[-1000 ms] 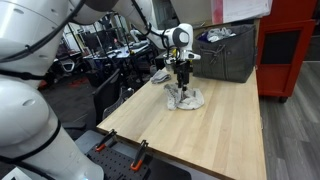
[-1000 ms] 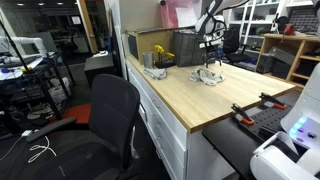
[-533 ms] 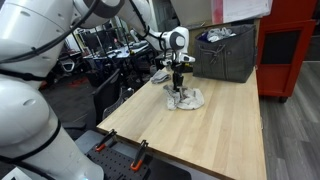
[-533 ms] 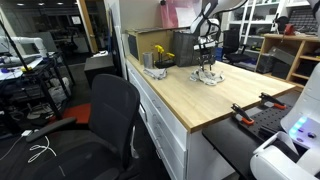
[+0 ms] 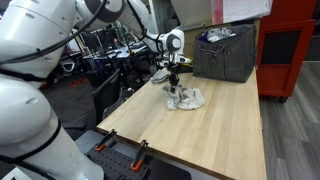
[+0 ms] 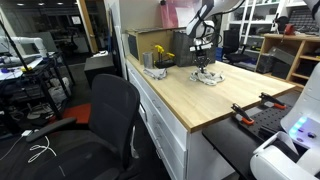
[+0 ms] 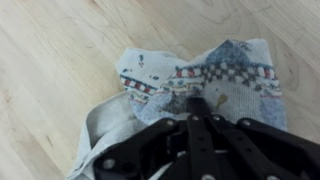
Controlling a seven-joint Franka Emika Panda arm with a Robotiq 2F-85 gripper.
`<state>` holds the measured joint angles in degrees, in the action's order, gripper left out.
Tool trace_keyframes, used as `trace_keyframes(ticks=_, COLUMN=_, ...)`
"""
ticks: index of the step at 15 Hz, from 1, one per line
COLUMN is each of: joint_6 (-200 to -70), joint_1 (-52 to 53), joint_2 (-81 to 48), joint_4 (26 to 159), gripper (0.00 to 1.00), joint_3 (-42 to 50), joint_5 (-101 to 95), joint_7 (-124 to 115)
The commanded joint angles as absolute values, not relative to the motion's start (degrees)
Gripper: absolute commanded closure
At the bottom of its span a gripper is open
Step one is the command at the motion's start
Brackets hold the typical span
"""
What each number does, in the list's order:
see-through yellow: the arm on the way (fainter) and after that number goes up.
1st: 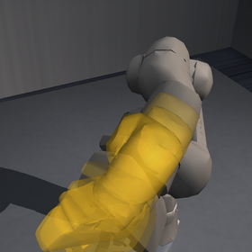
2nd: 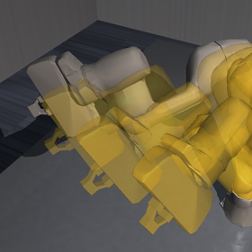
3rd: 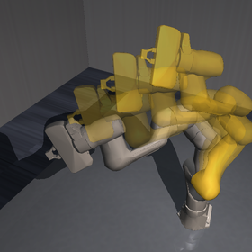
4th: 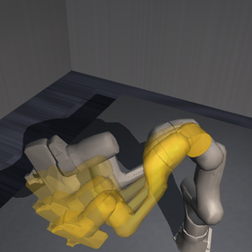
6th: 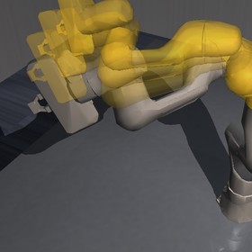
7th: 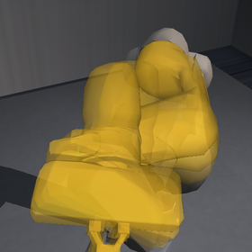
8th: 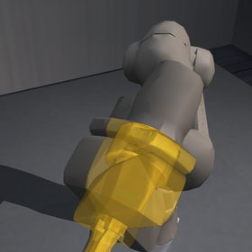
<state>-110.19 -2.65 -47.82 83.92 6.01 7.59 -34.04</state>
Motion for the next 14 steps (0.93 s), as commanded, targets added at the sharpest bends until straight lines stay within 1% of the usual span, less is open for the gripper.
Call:
trace_keyframes(ticks=1, joint_6=-108.6, joint_1=-2.5, joint_2=-49.9, joint_4=80.7, gripper=1.00, joint_3=5.8, joint_5=8.2, joint_7=-31.7)
trace_keyframes(ticks=14, joint_6=-107.3, joint_1=-1.7, joint_2=-56.5, joint_4=72.1, gripper=1.00, joint_3=1.4, joint_5=9.1, joint_7=-22.5)
